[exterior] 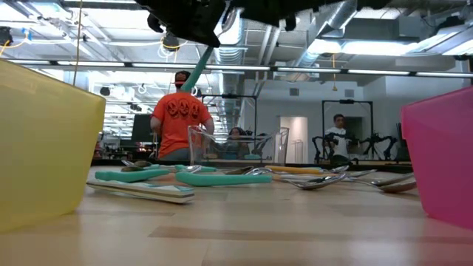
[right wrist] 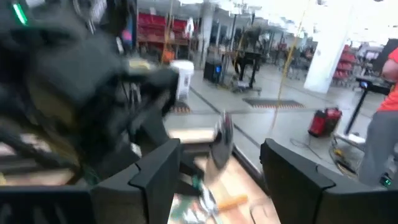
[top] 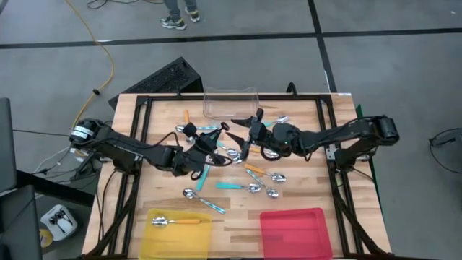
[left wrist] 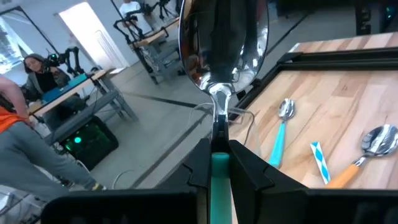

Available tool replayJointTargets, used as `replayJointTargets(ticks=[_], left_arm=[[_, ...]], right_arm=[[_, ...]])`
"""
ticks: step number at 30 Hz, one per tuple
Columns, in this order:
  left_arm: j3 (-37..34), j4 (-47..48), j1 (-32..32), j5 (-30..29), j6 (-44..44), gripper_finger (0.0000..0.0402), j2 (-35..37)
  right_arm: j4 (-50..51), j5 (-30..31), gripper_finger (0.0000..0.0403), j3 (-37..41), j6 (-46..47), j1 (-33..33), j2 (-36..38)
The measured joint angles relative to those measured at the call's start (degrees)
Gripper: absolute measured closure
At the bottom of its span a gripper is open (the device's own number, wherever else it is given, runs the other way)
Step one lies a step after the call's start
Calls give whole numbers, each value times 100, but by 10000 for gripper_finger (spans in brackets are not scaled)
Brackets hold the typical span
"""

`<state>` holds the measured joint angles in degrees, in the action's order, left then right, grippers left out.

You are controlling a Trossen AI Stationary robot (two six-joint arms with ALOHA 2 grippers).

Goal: Sort silverware by color (type)
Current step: Put the blue spoon into the transparent bin

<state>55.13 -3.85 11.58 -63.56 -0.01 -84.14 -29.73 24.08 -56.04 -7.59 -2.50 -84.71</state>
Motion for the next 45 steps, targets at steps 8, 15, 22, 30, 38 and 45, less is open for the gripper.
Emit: replayJointTargets(ticks=[8, 15, 22, 30, 38, 45], left_arm=[[0, -64, -105, 83, 41, 388, 0], [0, -149, -140, 174, 112, 388, 0], [0, -281, -145, 187, 282, 387, 0], [0, -324, -162, 333, 343, 387, 0], [0, -379, -169, 568, 385, 387, 0], [-2, -365, -164, 661, 403, 387, 2]], right_arm=[[-18, -22, 158, -68, 4, 48, 13], [-238, -29, 158, -68, 303, 177, -62], [-238, -33, 161, -59, 324, 230, -81], [-283, -33, 219, -60, 321, 229, -83], [-265, -24, 318, -60, 359, 223, -83], [-73, 76, 377, -60, 443, 234, -72]])
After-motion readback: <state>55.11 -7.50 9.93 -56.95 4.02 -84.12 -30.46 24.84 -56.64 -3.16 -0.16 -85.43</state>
